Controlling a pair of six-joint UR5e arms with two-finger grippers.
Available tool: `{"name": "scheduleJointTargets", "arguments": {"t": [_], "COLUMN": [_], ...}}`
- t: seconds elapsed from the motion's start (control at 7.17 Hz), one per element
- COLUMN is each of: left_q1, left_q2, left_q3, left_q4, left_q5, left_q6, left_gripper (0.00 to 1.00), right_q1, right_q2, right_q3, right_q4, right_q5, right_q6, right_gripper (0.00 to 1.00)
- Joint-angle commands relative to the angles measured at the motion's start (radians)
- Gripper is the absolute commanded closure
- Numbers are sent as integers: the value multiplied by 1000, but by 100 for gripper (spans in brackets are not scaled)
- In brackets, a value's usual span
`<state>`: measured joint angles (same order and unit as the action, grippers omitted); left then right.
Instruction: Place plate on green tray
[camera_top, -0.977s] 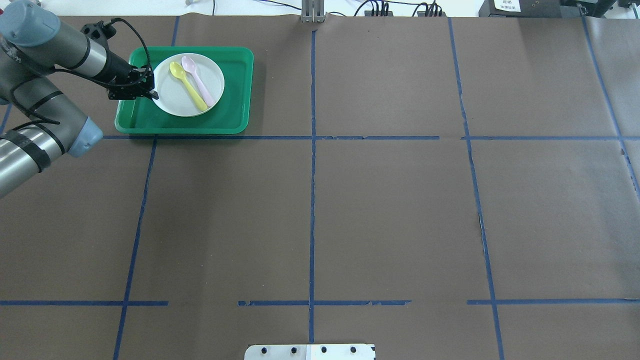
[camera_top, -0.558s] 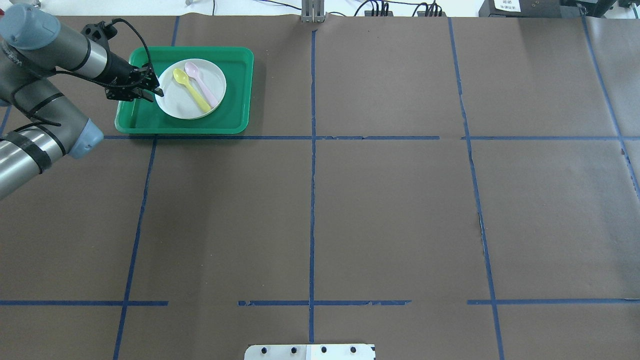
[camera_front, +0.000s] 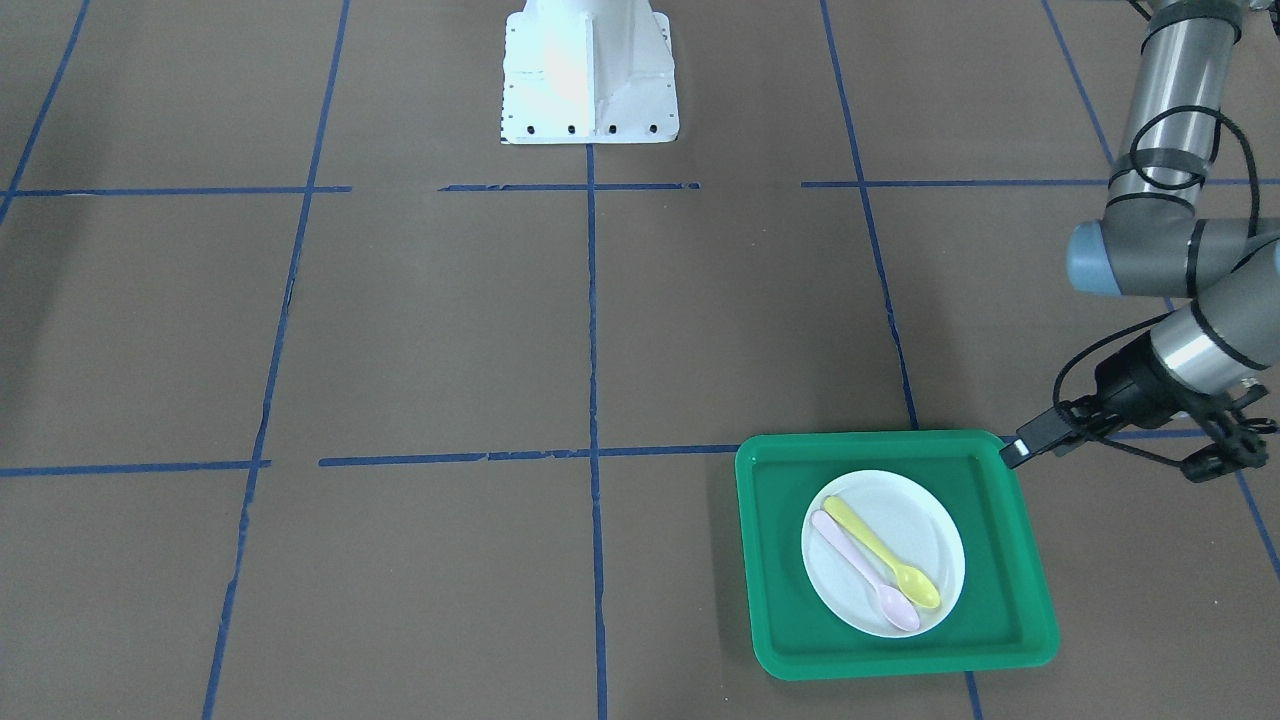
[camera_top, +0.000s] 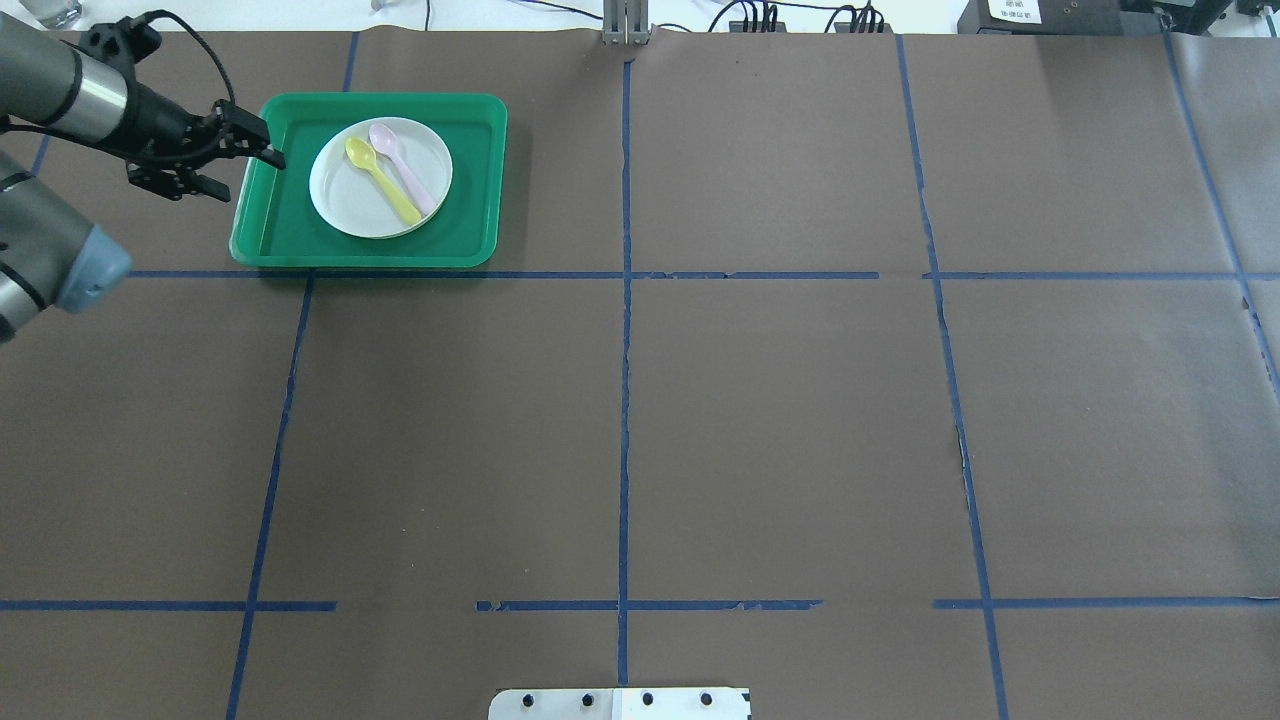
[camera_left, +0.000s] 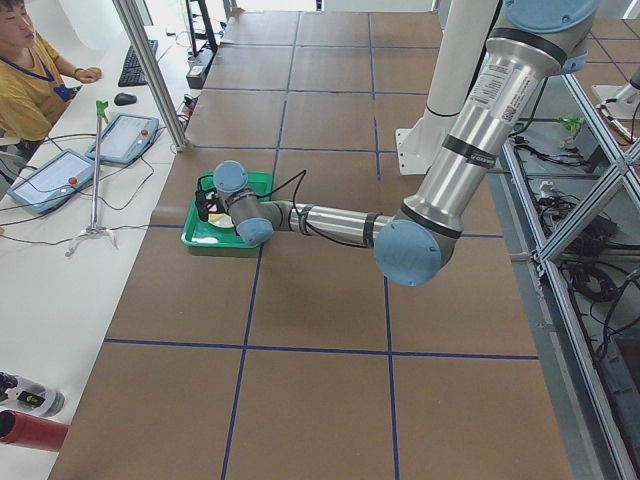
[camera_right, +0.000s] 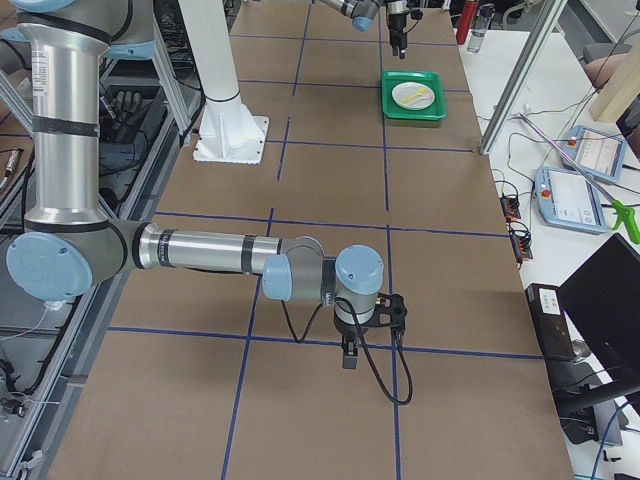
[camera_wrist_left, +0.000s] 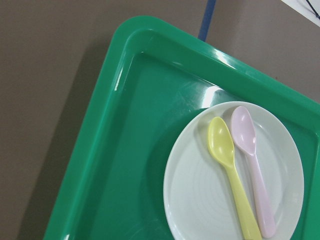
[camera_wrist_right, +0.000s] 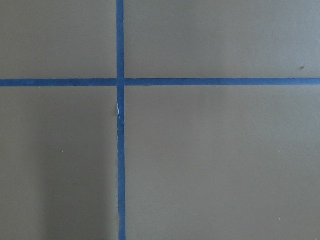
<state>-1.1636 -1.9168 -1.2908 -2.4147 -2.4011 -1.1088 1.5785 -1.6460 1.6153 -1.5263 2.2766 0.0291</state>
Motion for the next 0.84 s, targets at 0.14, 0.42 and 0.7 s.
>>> {"name": "scheduleJointTargets", "arguments": {"t": [0.14, 0.42, 0.7], "left_q1": [-179, -345, -462], "left_q2": [185, 185, 185], "left_q3": [-81, -85, -84], "left_q4": [183, 453, 657], "left_q5": [-24, -15, 20], "left_q6": [620, 1002, 1243], "left_gripper": [10, 10, 10], "right_q1": [0, 0, 0], "right_q2": [0, 0, 0], "right_q3": [0, 0, 0], "right_q4": [0, 0, 0], "right_q5": [0, 0, 0], "right_q6": [0, 0, 0], "right_gripper": [0, 0, 0]}}
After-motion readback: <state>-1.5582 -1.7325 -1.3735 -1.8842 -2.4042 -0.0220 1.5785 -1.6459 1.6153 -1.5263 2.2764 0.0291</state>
